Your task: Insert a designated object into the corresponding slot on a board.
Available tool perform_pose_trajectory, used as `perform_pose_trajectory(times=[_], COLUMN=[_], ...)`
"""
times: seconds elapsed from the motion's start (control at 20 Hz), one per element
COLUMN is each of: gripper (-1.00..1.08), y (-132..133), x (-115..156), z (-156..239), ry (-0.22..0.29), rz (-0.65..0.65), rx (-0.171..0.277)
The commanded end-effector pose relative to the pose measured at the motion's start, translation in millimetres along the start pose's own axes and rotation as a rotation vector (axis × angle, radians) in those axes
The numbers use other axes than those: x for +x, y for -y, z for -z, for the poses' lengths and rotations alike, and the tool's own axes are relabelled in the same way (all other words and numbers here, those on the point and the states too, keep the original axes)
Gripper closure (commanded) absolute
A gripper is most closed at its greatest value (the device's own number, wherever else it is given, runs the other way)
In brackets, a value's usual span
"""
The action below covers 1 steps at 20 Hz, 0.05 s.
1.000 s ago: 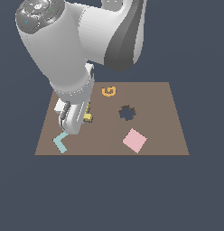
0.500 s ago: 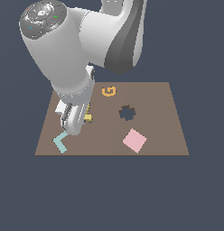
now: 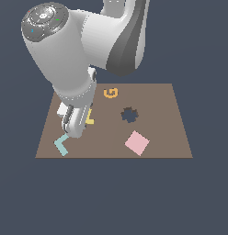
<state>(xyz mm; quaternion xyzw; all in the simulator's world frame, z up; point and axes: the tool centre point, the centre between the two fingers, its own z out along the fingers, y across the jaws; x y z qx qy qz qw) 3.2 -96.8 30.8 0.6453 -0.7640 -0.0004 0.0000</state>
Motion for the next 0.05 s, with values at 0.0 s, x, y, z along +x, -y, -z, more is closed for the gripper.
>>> perform_pose_trajectory(times=[0.0], gripper=[-0.92], y=[0.0], x=[0.0], z=[0.0], ry=[0.000], rz=[0.000], rx=[0.000])
